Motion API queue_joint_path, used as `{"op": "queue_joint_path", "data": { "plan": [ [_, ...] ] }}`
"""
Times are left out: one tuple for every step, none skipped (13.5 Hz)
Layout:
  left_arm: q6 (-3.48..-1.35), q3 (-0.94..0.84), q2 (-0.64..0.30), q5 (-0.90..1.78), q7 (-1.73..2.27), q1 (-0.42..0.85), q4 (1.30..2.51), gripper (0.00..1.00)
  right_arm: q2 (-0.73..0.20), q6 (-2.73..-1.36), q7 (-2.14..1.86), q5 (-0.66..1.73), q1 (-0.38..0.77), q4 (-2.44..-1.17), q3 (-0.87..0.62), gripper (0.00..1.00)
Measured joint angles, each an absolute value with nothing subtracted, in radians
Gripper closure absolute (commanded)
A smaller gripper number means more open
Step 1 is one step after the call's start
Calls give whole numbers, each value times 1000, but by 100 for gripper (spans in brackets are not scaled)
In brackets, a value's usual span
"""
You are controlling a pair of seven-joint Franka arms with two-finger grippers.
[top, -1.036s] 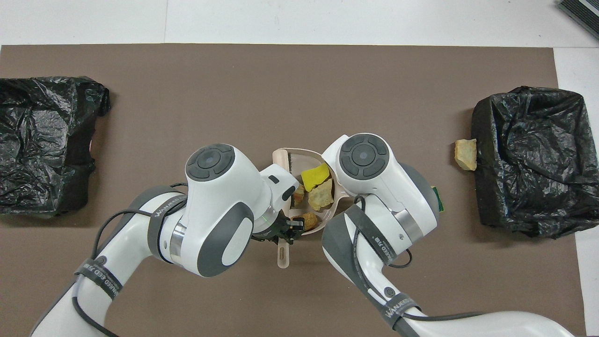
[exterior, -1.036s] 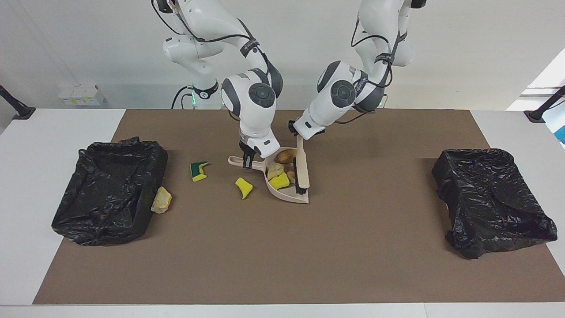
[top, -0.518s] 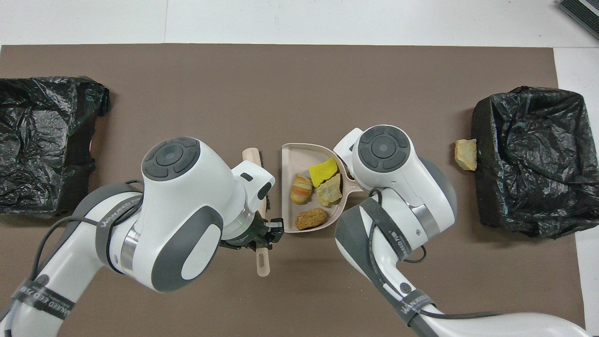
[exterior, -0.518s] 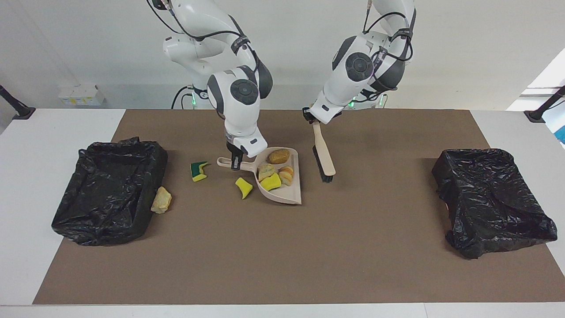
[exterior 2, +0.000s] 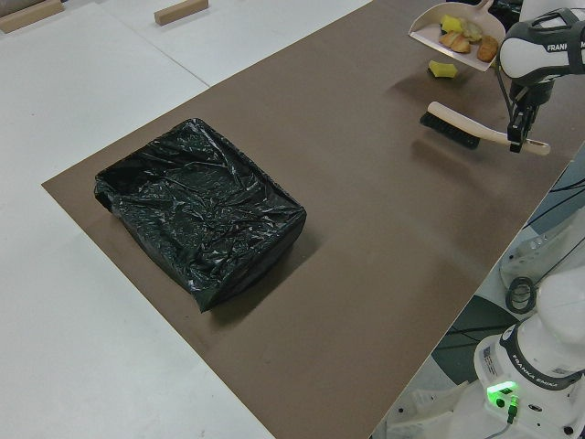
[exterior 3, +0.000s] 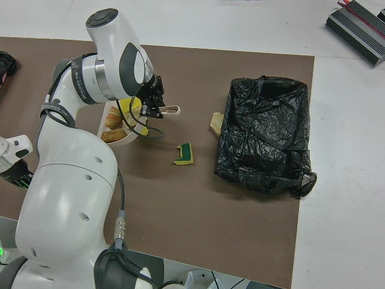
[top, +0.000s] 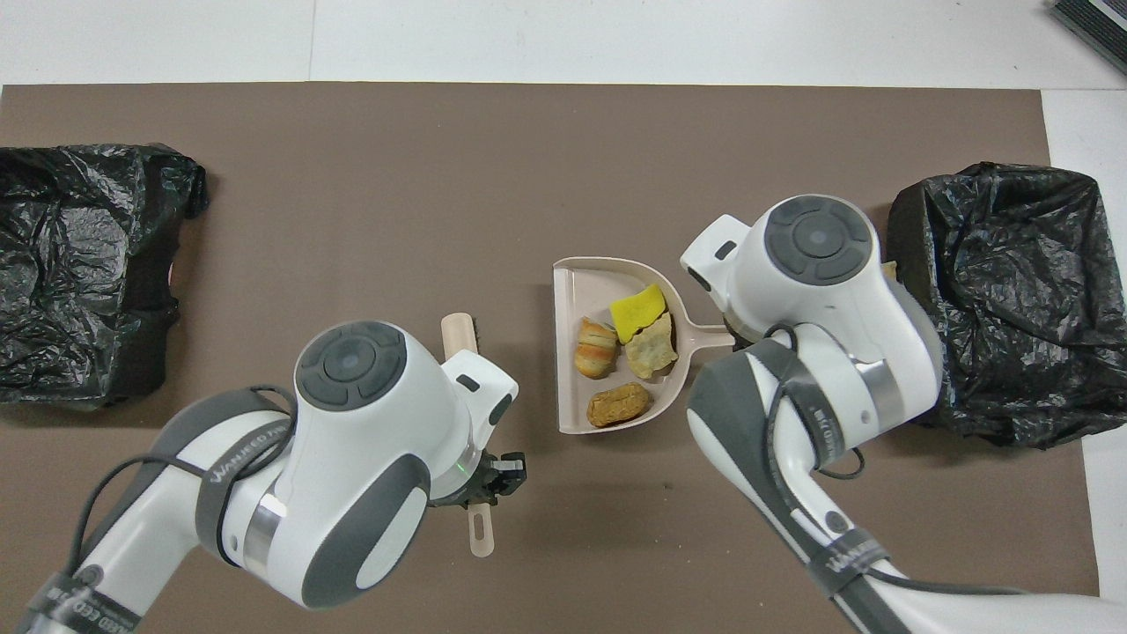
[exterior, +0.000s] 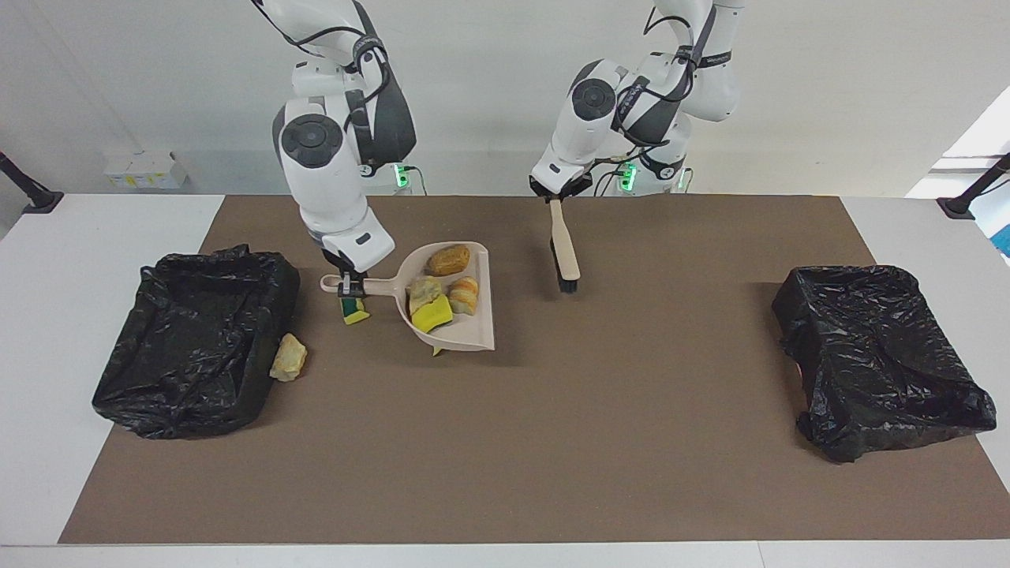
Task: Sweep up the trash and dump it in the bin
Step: 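Lift the dustpan with the right gripper while the left gripper withdraws, then tip the dustpan over the black bag with the right gripper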
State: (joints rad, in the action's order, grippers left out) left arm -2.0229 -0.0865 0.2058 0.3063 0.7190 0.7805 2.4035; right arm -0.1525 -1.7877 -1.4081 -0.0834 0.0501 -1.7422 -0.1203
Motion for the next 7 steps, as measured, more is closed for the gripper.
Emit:
{"op": "queue_joint_path", "data": {
  "plan": [
    [-2078, -111, 211, 306, 760, 805, 2436, 100, -152, -1777, -1443, -83, 22, -1725, -119, 100],
    [-2126, -131, 211, 306, 792, 830, 2468, 100, -150, -1766, -1466, -83, -4, -1708, -118, 100],
    [-2152, -143, 211, 306, 819, 858, 2498, 87, -142, -1749, -1481, -83, -37, -1685, -117, 100],
    [-2162, -147, 211, 306, 833, 873, 2513, 81, -132, -1721, -1500, -84, -68, -1662, -115, 100],
    [-2164, -147, 211, 306, 836, 875, 2519, 81, -123, -1692, -1524, -85, -99, -1641, -114, 100],
    [-2164, -146, 211, 305, 835, 875, 2521, 81, -118, -1677, -1549, -85, -133, -1628, -112, 100],
    [-2164, -146, 210, 305, 830, 876, 2522, 81, -115, -1669, -1588, -90, -174, -1622, -110, 100]
  ]
}}
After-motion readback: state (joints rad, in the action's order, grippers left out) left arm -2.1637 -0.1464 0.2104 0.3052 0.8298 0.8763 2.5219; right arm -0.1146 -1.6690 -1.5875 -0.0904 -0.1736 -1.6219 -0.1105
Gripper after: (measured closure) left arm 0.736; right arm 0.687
